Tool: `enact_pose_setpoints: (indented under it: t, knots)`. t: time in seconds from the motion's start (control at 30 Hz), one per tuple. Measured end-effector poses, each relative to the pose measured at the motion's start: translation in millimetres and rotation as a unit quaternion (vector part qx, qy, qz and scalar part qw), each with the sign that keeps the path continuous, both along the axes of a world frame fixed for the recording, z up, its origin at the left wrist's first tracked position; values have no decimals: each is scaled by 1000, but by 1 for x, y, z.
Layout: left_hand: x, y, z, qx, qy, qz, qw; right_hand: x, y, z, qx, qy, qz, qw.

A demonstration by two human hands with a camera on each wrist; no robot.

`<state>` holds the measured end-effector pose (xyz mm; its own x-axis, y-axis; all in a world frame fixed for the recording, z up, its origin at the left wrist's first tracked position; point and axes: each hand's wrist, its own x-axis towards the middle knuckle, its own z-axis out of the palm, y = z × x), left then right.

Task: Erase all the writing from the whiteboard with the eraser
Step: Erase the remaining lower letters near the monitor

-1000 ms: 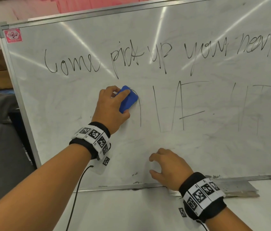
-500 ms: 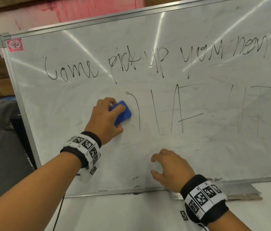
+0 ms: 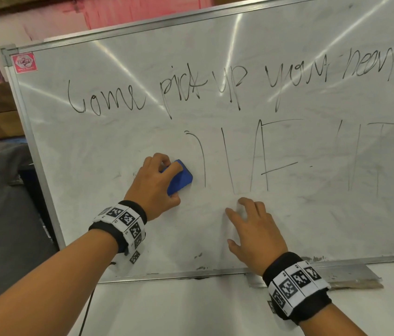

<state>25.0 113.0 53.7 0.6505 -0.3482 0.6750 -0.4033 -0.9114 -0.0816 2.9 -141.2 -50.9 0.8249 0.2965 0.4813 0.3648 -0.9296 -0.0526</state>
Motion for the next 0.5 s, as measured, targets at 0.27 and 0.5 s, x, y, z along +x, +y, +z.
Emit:
enact_pose_setpoints:
  t: [0.27,0.5]
  knots:
    - [2,3,2,-19,-3,17,1000,0,1,-4,-20,-16,-20,999]
    - [-1,7,13,-12,-12,3,1000,0,2,-7,-32,-12,-24,999]
